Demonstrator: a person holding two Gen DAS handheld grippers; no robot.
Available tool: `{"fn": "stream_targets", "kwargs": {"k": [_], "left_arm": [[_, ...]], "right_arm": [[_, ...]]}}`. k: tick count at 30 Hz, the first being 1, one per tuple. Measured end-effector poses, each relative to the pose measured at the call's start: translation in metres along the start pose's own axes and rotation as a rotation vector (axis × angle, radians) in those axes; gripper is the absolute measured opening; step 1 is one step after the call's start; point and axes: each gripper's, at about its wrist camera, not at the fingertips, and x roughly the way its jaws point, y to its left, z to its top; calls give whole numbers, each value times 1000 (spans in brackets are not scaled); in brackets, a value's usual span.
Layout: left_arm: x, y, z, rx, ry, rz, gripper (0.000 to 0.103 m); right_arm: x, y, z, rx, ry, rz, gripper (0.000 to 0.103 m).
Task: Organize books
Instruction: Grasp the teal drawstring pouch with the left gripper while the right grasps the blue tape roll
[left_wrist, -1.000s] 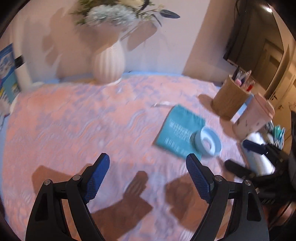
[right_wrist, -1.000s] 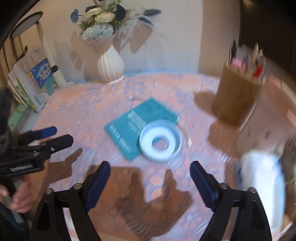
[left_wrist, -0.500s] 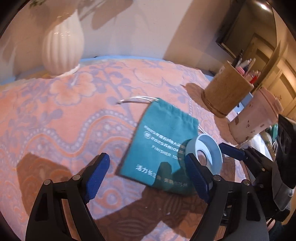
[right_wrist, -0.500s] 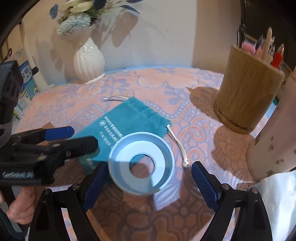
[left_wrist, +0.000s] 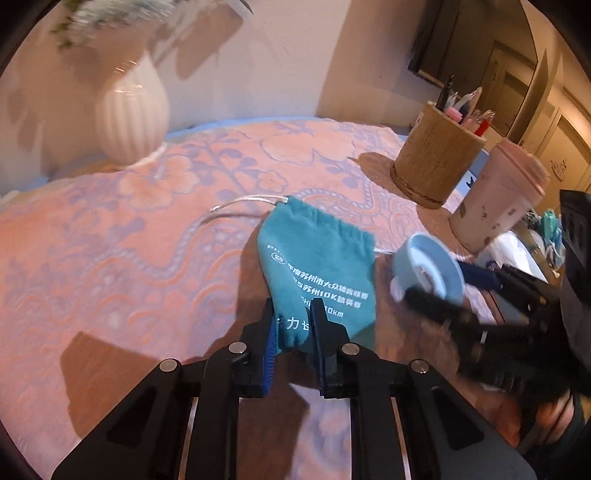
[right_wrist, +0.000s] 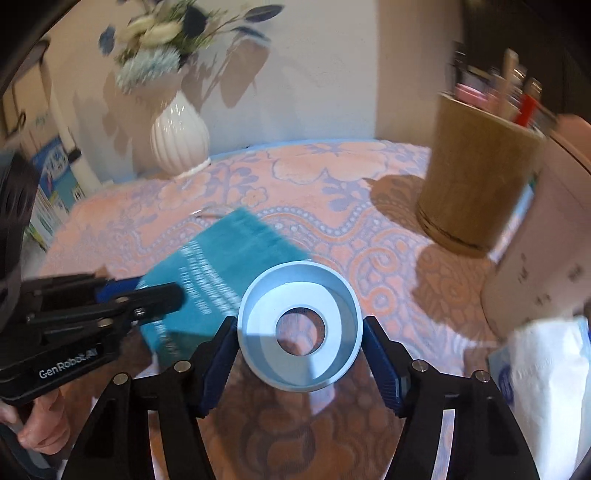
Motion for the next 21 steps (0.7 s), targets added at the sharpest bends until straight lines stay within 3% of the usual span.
{"fn": "stream_targets", "kwargs": {"k": [8, 10, 12, 15, 18, 21], "left_arm": [[-36, 13, -37, 129, 32, 141, 16], [-36, 13, -40, 155, 26, 153, 34], [-34, 8, -40, 194, 29, 113, 46], [-35, -5, -42, 275, 3, 78, 89], [-33, -17, -44, 348, 3, 59, 92], [-20, -22, -47, 393, 35, 106, 91]], "right_arm": [[-16, -5, -13, 7, 9, -10, 66], [-9, -4, -17, 6, 12, -10, 66], [-1, -2, -21, -5, 31, -18, 66], [-4, -5, -20, -1, 12, 3, 66], [-2, -12, -21, 26, 21, 23, 66], [-3, -12, -22, 28, 13, 22, 66]]}}
